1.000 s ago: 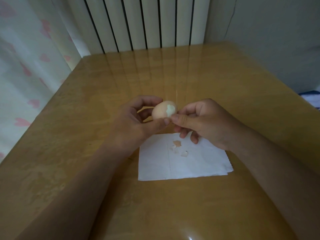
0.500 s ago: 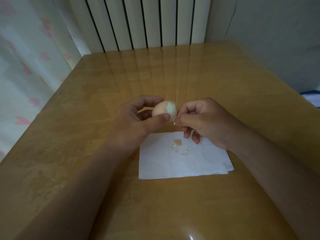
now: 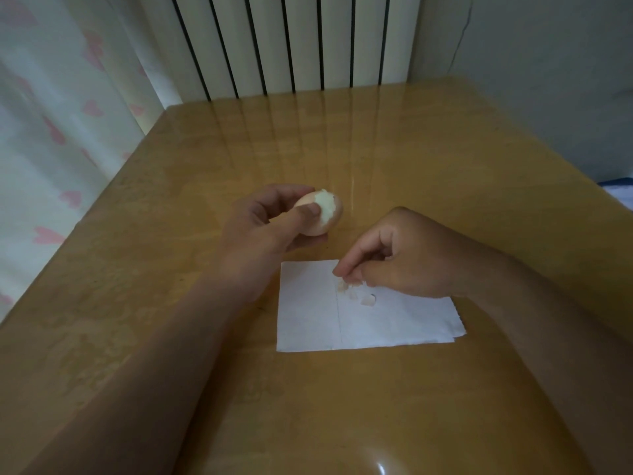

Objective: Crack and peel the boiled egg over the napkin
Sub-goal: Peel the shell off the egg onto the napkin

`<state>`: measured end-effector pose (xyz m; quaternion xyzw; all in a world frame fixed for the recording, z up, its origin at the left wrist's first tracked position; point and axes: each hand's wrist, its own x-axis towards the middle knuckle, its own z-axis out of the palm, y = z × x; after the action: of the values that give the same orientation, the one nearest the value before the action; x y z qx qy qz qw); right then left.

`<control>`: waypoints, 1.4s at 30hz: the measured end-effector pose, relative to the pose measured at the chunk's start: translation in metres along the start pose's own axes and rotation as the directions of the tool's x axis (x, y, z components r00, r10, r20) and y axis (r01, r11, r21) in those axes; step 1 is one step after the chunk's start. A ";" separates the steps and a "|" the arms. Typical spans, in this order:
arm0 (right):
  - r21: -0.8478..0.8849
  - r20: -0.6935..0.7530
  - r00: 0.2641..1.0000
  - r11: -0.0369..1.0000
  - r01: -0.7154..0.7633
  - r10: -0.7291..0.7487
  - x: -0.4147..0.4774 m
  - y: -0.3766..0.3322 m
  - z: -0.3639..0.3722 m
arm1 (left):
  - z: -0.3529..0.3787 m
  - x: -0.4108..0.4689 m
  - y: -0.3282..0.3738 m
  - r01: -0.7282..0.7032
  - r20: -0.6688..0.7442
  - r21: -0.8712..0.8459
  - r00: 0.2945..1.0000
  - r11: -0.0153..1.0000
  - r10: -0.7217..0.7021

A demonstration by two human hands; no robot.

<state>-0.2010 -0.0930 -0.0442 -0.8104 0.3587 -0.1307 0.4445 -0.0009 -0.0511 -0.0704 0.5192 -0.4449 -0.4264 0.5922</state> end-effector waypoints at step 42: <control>0.157 -0.261 0.965 0.987 0.026 0.016 0.010 0.007 0.000 | 0.003 -0.008 0.003 -0.116 0.097 0.193 0.990 0.974 0.099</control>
<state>-0.1974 -0.1018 -0.0513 -0.7489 0.4006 -0.2659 0.4560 -0.0058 -0.0440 -0.0679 0.5317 -0.5377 -0.3695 0.5400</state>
